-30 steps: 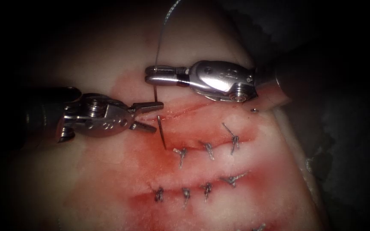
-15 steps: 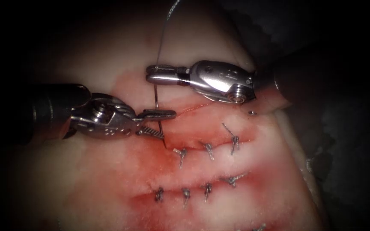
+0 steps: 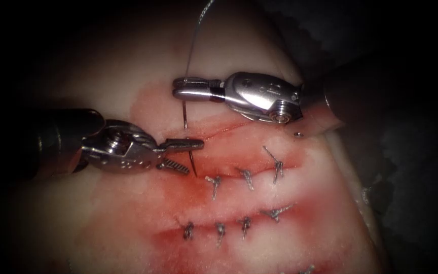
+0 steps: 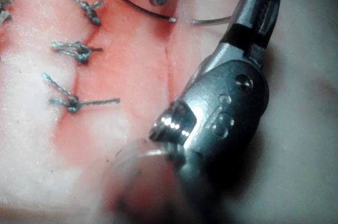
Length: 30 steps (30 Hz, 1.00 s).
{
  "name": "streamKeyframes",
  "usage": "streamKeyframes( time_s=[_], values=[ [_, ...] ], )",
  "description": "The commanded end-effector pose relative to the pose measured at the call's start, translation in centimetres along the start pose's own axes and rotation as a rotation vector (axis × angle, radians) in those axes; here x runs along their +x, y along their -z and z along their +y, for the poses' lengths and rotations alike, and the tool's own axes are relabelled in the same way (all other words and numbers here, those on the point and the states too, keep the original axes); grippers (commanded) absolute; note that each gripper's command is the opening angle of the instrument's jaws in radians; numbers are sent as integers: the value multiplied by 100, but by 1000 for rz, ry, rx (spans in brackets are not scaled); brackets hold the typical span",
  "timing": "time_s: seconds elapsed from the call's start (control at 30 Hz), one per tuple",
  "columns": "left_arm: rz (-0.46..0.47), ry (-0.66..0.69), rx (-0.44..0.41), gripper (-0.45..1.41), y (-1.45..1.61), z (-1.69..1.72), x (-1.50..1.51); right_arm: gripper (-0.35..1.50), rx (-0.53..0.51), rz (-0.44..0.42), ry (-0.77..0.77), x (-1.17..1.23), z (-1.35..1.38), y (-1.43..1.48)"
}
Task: Wound Closure
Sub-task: Pull the needle through the tissue using the left gripper
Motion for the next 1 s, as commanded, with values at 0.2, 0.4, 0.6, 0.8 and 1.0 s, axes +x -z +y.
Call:
streamKeyframes(
  time_s=[0.2,0.4,0.6,0.8,1.0],
  values=[
    [16,-5,4,52,-17,1,11,-35,0,-5,0,5,1,-9],
    [48,75,-19,9,-20,2,16,-35,1,-8,0,6,1,-10],
    [83,259,-63,-45,-21,1,6,0,18,-14,249,5,3,-9],
    [14,304,-73,-45,-24,-2,0,121,107,-22,557,2,10,-9],
    [-199,428,-116,-45,-27,-2,-16,145,181,-6,658,-1,22,-7]
  ],
)
